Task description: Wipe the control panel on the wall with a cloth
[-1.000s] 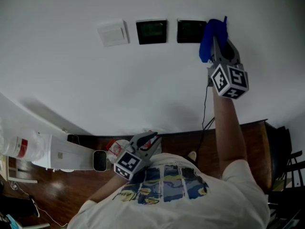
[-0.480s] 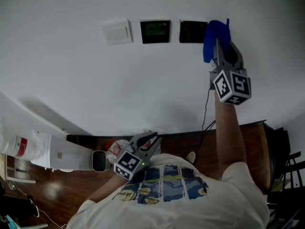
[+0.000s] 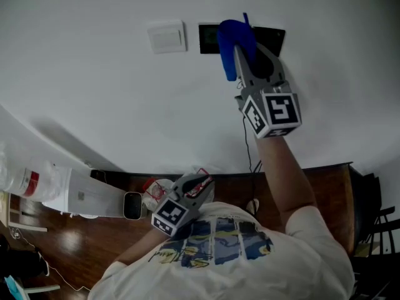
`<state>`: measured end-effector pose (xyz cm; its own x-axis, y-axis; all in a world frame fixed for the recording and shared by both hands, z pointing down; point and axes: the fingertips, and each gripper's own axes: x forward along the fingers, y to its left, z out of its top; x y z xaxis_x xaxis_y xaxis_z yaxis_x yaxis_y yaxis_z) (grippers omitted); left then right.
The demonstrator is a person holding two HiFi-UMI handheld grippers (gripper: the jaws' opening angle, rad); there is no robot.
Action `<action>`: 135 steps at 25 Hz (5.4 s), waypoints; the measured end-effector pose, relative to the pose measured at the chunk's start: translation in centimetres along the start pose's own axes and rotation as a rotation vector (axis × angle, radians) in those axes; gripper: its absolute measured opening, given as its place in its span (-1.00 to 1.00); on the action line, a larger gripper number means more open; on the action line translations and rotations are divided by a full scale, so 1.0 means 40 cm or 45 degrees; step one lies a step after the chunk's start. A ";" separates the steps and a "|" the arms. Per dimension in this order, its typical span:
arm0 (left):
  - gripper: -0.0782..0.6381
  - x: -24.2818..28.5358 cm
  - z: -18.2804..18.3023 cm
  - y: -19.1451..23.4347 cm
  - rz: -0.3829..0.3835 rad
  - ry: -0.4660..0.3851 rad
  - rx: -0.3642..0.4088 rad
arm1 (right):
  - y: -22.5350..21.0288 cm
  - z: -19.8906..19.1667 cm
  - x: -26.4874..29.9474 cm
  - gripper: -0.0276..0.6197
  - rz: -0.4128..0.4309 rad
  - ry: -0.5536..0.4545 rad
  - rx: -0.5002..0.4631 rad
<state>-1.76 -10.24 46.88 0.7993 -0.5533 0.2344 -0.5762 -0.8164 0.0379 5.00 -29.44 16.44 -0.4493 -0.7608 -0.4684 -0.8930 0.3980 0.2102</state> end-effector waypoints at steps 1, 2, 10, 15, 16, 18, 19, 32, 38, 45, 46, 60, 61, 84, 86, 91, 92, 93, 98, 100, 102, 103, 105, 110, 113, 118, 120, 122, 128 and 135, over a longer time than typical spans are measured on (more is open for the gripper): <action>-0.62 -0.005 -0.002 0.001 0.008 0.001 -0.004 | 0.021 -0.006 0.019 -0.63 0.020 0.002 0.006; -0.62 -0.009 -0.004 0.002 0.015 0.003 -0.007 | 0.038 -0.011 0.036 -0.63 0.036 0.004 0.013; -0.62 -0.038 -0.011 0.036 0.088 -0.005 -0.023 | 0.095 -0.061 0.118 -0.63 0.075 0.029 0.038; -0.62 -0.039 -0.011 0.041 0.082 -0.005 -0.019 | 0.069 -0.065 0.110 -0.63 0.047 0.035 0.023; -0.62 -0.038 -0.010 0.041 0.079 -0.007 -0.016 | 0.061 -0.063 0.105 -0.63 0.038 0.035 0.019; -0.62 -0.034 -0.009 0.037 0.067 -0.007 -0.012 | 0.045 -0.061 0.095 -0.63 0.020 0.038 0.013; -0.62 -0.032 -0.008 0.034 0.059 -0.005 -0.011 | 0.036 -0.061 0.089 -0.63 0.011 0.042 0.009; -0.62 -0.002 -0.005 0.023 -0.001 -0.002 -0.012 | -0.043 -0.056 0.049 -0.63 -0.055 0.061 -0.041; -0.62 0.000 -0.004 0.027 0.003 -0.001 -0.010 | -0.109 -0.048 0.015 -0.63 -0.120 0.062 -0.053; -0.62 0.011 0.001 0.027 -0.005 0.013 0.003 | -0.160 -0.032 -0.020 -0.63 -0.169 0.051 -0.075; -0.62 0.012 0.001 0.027 -0.006 0.014 0.003 | -0.172 -0.032 -0.026 -0.63 -0.181 0.052 -0.075; -0.62 0.036 0.000 0.014 -0.028 0.032 0.001 | -0.302 -0.025 -0.098 -0.63 -0.307 0.060 -0.095; -0.62 0.037 0.000 0.013 -0.029 0.033 0.001 | -0.307 -0.025 -0.101 -0.63 -0.312 0.060 -0.096; -0.62 0.028 -0.011 0.000 -0.036 0.030 -0.023 | -0.419 -0.054 -0.154 -0.63 -0.449 0.112 -0.078; -0.62 0.023 -0.014 0.001 -0.030 0.030 -0.027 | -0.398 -0.033 -0.173 -0.63 -0.449 0.092 -0.074; -0.62 0.019 -0.021 0.007 -0.033 0.038 -0.040 | -0.253 0.032 -0.176 -0.63 -0.316 0.005 -0.048; -0.62 0.020 -0.022 0.007 -0.037 0.041 -0.042 | -0.214 0.033 -0.162 -0.63 -0.268 0.002 -0.043; -0.62 0.020 -0.022 0.007 -0.039 0.041 -0.040 | -0.178 0.031 -0.145 -0.63 -0.222 0.002 -0.039; -0.62 0.008 -0.018 0.015 -0.010 0.029 -0.031 | -0.040 0.005 -0.050 -0.63 -0.056 0.006 0.001; -0.62 0.000 -0.019 0.021 0.009 0.027 -0.037 | 0.003 0.000 -0.009 -0.63 -0.005 0.002 0.013; -0.62 -0.005 -0.019 0.027 0.023 0.026 -0.040 | 0.040 0.000 0.029 -0.63 0.038 -0.007 0.027; -0.62 -0.008 -0.019 0.031 0.030 0.025 -0.039 | 0.056 0.000 0.045 -0.63 0.054 -0.010 0.033; -0.62 -0.015 -0.017 0.041 0.048 0.021 -0.035 | 0.082 -0.008 0.073 -0.63 0.072 -0.005 0.039; -0.62 -0.027 -0.020 0.058 0.077 0.012 -0.047 | 0.109 -0.044 0.114 -0.63 0.089 0.025 0.046; -0.62 -0.032 -0.017 0.069 0.085 0.005 -0.045 | 0.108 -0.053 0.125 -0.63 0.081 0.032 0.034; -0.62 -0.027 -0.017 0.066 0.070 0.007 -0.043 | 0.092 -0.055 0.123 -0.63 0.069 0.037 0.023; -0.62 -0.019 -0.014 0.064 0.062 0.007 -0.040 | 0.080 -0.054 0.121 -0.63 0.063 0.036 0.020; -0.62 -0.015 -0.015 0.064 0.055 0.009 -0.041 | 0.074 -0.053 0.118 -0.63 0.058 0.036 0.016; -0.62 -0.007 -0.017 0.070 0.040 0.013 -0.043 | 0.052 -0.052 0.109 -0.62 0.037 0.033 0.002; -0.62 0.007 -0.015 0.066 0.025 0.016 -0.042 | 0.001 -0.043 0.079 -0.62 -0.011 0.030 -0.022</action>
<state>-3.17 -12.46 47.63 0.7857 -0.5671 0.2472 -0.5974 -0.7993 0.0649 3.48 -32.69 16.45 -0.4418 -0.7761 -0.4499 -0.8971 0.3825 0.2210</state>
